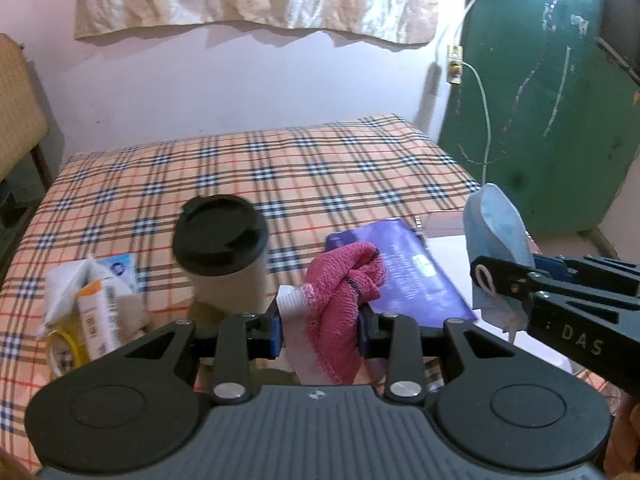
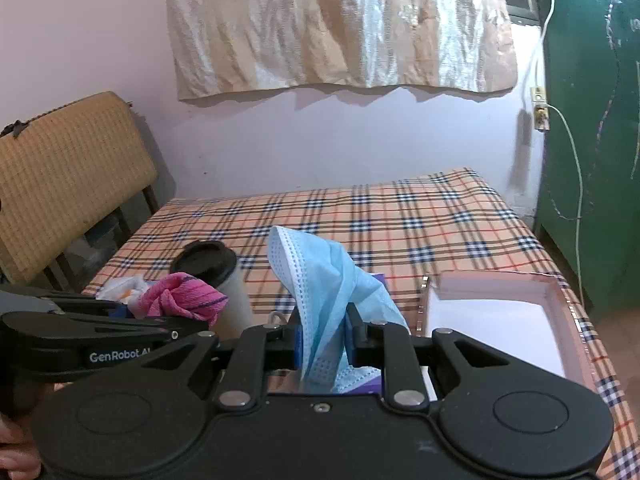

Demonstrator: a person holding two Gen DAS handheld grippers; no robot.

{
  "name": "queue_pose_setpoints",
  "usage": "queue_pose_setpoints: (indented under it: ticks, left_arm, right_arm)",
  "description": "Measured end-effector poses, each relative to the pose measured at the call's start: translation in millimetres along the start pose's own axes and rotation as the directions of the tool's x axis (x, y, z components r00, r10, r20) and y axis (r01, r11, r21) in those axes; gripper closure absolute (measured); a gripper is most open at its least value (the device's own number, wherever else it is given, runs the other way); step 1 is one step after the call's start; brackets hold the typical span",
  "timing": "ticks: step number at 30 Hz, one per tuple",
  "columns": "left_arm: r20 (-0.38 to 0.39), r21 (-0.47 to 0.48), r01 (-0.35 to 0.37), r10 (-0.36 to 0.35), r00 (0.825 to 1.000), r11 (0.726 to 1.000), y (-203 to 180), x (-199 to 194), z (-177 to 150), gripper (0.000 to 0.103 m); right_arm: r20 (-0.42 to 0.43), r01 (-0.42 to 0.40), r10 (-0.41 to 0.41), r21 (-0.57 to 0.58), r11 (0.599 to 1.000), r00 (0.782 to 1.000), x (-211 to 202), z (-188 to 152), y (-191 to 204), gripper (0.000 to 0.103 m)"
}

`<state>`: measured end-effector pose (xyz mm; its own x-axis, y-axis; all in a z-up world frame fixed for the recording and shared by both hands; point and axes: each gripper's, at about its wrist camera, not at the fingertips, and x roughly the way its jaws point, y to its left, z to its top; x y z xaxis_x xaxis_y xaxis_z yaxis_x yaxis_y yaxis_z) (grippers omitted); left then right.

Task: Organize soft objects
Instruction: 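Carry the pink towel and blue mask with both tools to the white tray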

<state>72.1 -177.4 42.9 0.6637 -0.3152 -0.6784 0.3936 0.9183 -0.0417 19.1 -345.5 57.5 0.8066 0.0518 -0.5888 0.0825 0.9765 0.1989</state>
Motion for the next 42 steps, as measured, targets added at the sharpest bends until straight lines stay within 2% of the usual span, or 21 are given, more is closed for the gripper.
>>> queue_pose_setpoints:
  ticks: [16,32,35,37,38,40,42]
  left_arm:
    - [-0.028,0.05,0.12,-0.119,0.993,0.992,-53,37,10,0.068]
    - [-0.093,0.077,0.241,-0.234,0.968,0.967,-110,83,15,0.068]
    - [-0.106,0.076,0.259,-0.25,0.962,0.963,-119,93,15,0.067]
    - [-0.112,0.074,0.276,-0.267,0.957,0.958,-124,98,14,0.061]
    - [-0.114,0.074,0.28,-0.271,0.956,0.957,-126,99,13,0.058]
    - [-0.115,0.073,0.293,-0.284,0.952,0.953,-129,102,11,0.045]
    - [-0.124,0.076,0.31,-0.299,0.946,0.948,-131,102,8,0.038]
  right_arm:
    - [-0.026,0.1,-0.099,0.037,0.994,0.995,10,3,-73,0.079]
    - [-0.122,0.176,-0.167,0.069,0.982,0.978,55,4,-147,0.077]
    - [-0.126,0.193,-0.186,0.052,0.98,0.974,63,7,-157,0.067]
    - [-0.127,0.203,-0.198,0.029,0.979,0.972,67,10,-162,0.035]
    - [-0.121,0.213,-0.209,0.023,0.977,0.97,67,12,-165,0.014]
    - [-0.1,0.236,-0.233,0.027,0.971,0.967,63,12,-171,0.012]
    - [-0.098,0.25,-0.243,0.066,0.966,0.965,56,9,-179,0.012]
